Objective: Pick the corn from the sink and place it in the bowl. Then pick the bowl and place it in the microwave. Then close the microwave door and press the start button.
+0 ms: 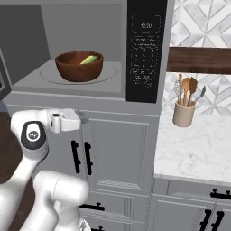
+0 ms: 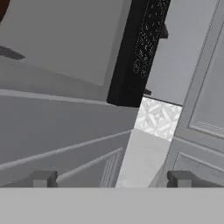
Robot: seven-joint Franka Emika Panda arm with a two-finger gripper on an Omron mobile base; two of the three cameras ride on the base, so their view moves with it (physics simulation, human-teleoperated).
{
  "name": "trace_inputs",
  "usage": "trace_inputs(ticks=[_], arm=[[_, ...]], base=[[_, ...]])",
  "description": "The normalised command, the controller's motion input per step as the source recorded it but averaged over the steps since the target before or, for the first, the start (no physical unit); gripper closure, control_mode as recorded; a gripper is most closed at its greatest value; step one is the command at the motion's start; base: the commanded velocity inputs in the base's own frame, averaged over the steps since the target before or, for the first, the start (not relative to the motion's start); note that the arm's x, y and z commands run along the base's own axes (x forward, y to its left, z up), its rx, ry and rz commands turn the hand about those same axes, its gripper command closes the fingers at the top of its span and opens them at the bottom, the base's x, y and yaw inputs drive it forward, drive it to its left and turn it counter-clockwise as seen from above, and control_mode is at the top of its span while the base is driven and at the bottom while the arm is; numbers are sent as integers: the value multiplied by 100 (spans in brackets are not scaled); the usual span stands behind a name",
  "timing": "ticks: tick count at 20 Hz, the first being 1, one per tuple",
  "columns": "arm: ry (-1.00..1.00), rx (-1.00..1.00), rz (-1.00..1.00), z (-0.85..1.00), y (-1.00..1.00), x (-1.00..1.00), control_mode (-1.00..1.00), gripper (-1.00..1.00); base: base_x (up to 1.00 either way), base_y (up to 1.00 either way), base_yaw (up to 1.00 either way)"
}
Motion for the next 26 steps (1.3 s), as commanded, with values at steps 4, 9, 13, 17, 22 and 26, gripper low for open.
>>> trace_inputs(ticks=[4,9,13,17,22,26], arm=[[-4,-39,-23,-35,0,-23,-100,-100],[-7,-43,-20,-32,7,-39,-100,-100],[-7,-44,-16,-36,22,-30,-100,-100],[-10,-40,-9,-25,57,-29,-100,-100],[-12,-38,-2,-49,53,-6,-100,-100],[-7,-25,1,-54,61,0,-100,-100]], base=[[0,0,0],[0,0,0],[0,0,0],[0,0,0],[0,0,0],[0,0,0]])
